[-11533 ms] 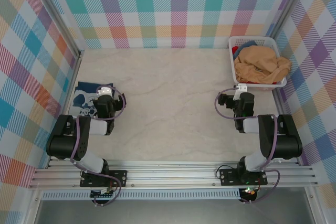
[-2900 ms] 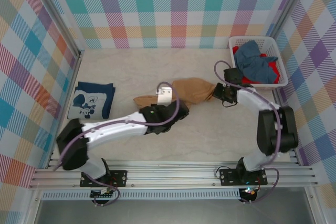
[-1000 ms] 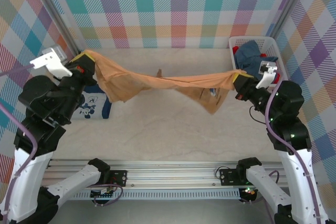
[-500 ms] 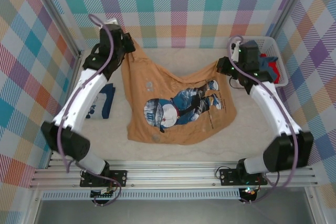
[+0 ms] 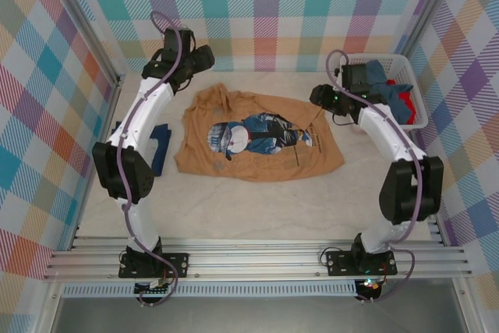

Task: Fold and stack the t-shirts

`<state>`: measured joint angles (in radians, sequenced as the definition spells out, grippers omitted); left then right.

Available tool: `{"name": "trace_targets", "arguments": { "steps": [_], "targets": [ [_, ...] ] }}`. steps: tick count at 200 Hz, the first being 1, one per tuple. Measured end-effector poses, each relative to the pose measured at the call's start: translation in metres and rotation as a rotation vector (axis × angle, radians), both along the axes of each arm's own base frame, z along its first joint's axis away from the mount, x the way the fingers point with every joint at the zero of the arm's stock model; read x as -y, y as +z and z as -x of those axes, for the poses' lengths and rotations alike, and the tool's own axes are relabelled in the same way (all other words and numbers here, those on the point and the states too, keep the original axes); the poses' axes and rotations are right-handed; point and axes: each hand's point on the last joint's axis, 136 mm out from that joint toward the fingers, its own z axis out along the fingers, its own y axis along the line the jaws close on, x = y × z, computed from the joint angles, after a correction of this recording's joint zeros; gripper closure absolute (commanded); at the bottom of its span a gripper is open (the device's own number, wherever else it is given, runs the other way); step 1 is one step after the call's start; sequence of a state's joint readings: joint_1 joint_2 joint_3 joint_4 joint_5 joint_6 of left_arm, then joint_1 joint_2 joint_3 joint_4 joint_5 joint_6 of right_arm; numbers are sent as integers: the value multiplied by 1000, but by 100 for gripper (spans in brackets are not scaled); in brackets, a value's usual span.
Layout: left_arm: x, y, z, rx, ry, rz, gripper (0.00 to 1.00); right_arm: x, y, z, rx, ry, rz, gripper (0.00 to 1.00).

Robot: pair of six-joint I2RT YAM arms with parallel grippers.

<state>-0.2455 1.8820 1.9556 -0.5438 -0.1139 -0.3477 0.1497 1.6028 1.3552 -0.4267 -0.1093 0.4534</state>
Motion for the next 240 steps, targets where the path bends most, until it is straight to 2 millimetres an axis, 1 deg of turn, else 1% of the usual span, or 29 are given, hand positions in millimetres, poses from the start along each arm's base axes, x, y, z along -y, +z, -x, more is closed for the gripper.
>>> {"name": "trace_targets", "arguments": {
  "steps": [9, 14, 25, 36, 41, 48, 50, 57, 70, 78, 87, 101, 117, 128, 141, 160, 177, 198, 212, 226, 240],
  "targets": [
    [-4, -3, 16, -22, 4, 2, 34, 4, -1, 16, -3, -12, 3, 53],
    [-7, -6, 29, -40, 9, 5, 37, 6, -2, 26, -9, -18, 4, 53],
    [-13, -14, 54, -75, 17, 8, 46, 11, -10, 47, -27, -36, 2, 53],
    [-20, -26, 82, -110, 31, 24, 55, 16, -24, 69, -59, -51, 3, 53],
    [-23, -33, 94, -132, 40, 35, 57, 18, -32, 79, -82, -58, 5, 53],
    [-27, -49, 114, -169, 51, 45, 59, 21, -46, 93, -116, -67, 8, 53],
    [-28, -52, 117, -174, 51, 43, 59, 21, -50, 96, -127, -69, 7, 52],
    [-33, -72, 137, -222, 66, 45, 59, 24, -64, 108, -163, -78, 13, 52],
    [-41, -108, 166, -307, 96, 47, 56, 31, -91, 128, -239, -100, 18, 51],
    [-44, -130, 180, -361, 110, 42, 55, 37, -106, 138, -285, -119, 19, 51],
    [-47, -155, 193, -424, 123, 34, 53, 44, -119, 146, -324, -143, 20, 50],
    [-51, -190, 208, -513, 141, 21, 52, 55, -133, 153, -366, -178, 12, 51],
    [-56, -221, 218, -584, 164, 17, 51, 63, -143, 150, -393, -207, -4, 52],
    [-60, -235, 221, -613, 183, 17, 51, 68, -150, 146, -403, -223, -7, 55],
    [-67, -245, 222, -626, 207, 22, 51, 72, -157, 143, -414, -235, -7, 61],
    [-73, -249, 221, -618, 230, 26, 51, 74, -164, 139, -425, -242, -10, 63],
    [-73, -246, 215, -592, 231, 35, 53, 75, -171, 139, -448, -246, -5, 63],
    [-73, -245, 210, -570, 230, 41, 54, 78, -173, 137, -446, -255, -7, 64],
    [-73, -250, 208, -568, 229, 39, 56, 79, -176, 135, -450, -262, -9, 70],
    [-72, -257, 208, -585, 229, 34, 57, 80, -184, 133, -470, -266, -9, 77],
    [-72, -265, 206, -598, 231, 30, 59, 81, -190, 132, -487, -267, -8, 83]
  ]
}}
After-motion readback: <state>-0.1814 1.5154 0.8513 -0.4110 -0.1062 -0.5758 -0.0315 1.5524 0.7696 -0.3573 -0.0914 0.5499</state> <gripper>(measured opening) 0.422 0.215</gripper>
